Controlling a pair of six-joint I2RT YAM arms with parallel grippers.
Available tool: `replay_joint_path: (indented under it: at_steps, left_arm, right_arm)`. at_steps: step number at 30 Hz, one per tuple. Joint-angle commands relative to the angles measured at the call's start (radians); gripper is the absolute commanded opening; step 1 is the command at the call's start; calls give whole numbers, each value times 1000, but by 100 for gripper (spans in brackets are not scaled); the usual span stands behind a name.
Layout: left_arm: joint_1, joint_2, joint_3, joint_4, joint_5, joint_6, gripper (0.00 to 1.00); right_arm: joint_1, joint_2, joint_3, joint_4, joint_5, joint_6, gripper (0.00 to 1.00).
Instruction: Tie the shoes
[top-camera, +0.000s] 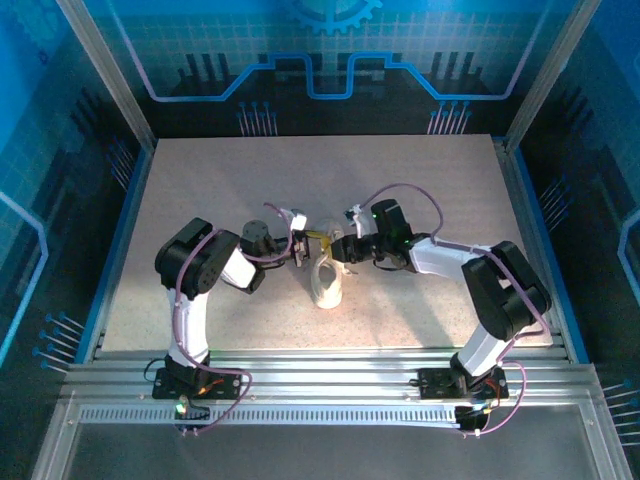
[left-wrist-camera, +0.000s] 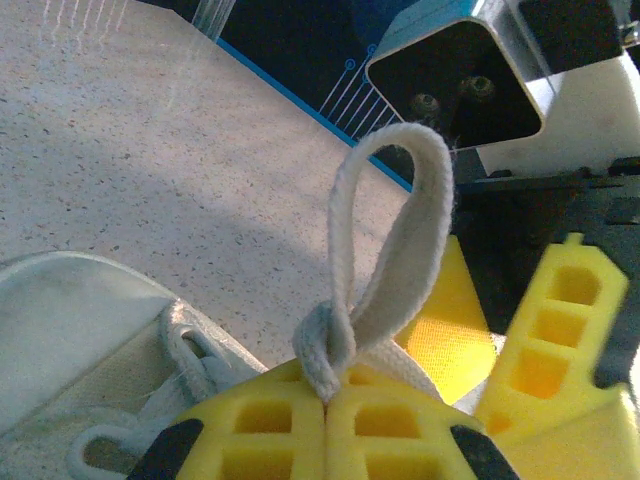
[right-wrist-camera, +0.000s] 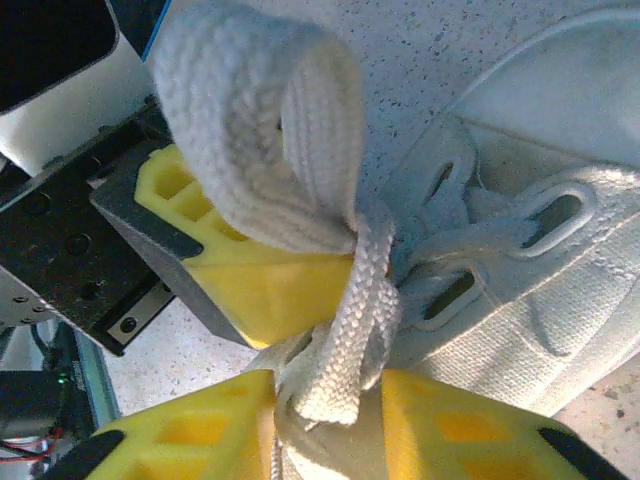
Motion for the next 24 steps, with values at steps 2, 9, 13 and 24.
replay_joint_path:
  at_steps: [2, 9, 13, 24]
  left_arm:
    - [8, -23, -17, 12, 3, -13, 0]
    - [8, -53, -45, 12, -7, 8, 0]
    - [8, -81, -78, 12, -37, 37, 0]
    - [-8, -135, -124, 12, -71, 82, 0]
  right_arm:
    - [20, 8, 40, -54, 36, -25, 16]
    - [38, -45, 64, -143, 209, -52, 0]
    - [51, -67, 76, -185, 285, -68, 0]
    - [118, -23, 141, -257, 363, -80, 0]
